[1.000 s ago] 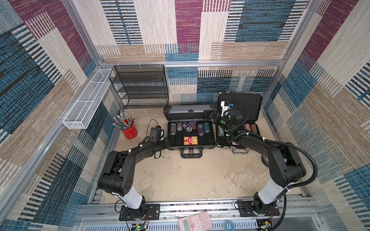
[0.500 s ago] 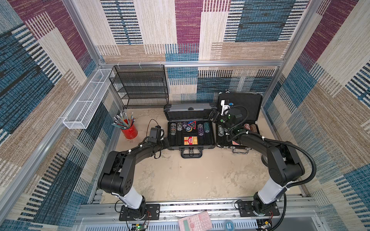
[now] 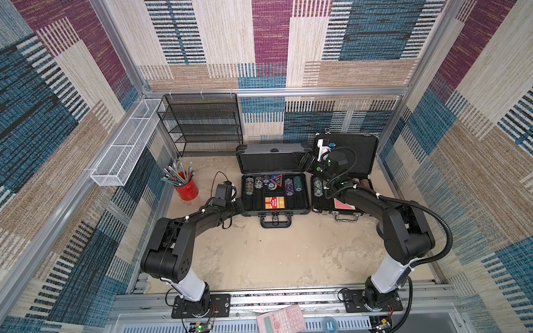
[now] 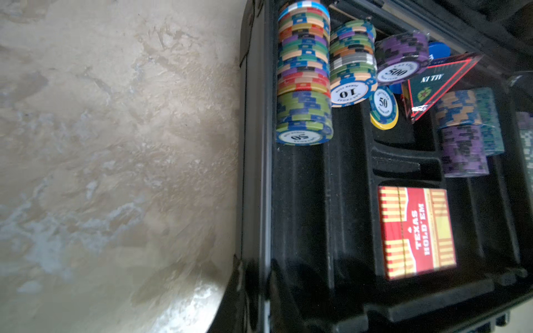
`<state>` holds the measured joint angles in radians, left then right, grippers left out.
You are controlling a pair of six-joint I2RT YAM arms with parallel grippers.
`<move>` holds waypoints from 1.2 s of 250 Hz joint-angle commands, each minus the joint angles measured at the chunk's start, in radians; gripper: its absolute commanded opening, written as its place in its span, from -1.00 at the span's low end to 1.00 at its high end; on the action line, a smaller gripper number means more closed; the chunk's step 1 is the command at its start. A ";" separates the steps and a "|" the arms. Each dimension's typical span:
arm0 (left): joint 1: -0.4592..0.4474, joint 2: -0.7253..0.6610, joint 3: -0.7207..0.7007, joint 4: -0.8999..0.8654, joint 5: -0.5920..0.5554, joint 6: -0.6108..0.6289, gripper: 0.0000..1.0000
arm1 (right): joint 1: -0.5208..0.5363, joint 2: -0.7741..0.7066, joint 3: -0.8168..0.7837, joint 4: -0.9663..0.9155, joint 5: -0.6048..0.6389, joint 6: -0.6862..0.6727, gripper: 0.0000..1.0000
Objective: Open the poker set cases
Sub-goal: Open the case lid on the poker set case.
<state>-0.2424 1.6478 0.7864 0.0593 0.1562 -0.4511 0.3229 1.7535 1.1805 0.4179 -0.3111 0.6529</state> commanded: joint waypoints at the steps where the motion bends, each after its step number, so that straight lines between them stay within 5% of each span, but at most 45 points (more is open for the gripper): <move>1: 0.000 0.033 -0.019 -0.196 -0.008 -0.018 -0.73 | -0.002 0.012 0.025 -0.002 0.004 -0.018 0.99; 132: 0.000 0.046 -0.025 -0.171 -0.005 -0.029 -0.74 | -0.002 0.030 0.037 -0.012 0.000 -0.041 0.99; 300: -0.001 0.030 -0.042 -0.133 0.000 -0.049 -0.60 | -0.002 -0.177 -0.256 -0.018 0.124 -0.157 0.99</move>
<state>-0.2405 1.6604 0.7639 0.1364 0.1612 -0.4793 0.3202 1.6321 0.9806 0.3897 -0.2504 0.5659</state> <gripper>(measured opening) 0.177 0.995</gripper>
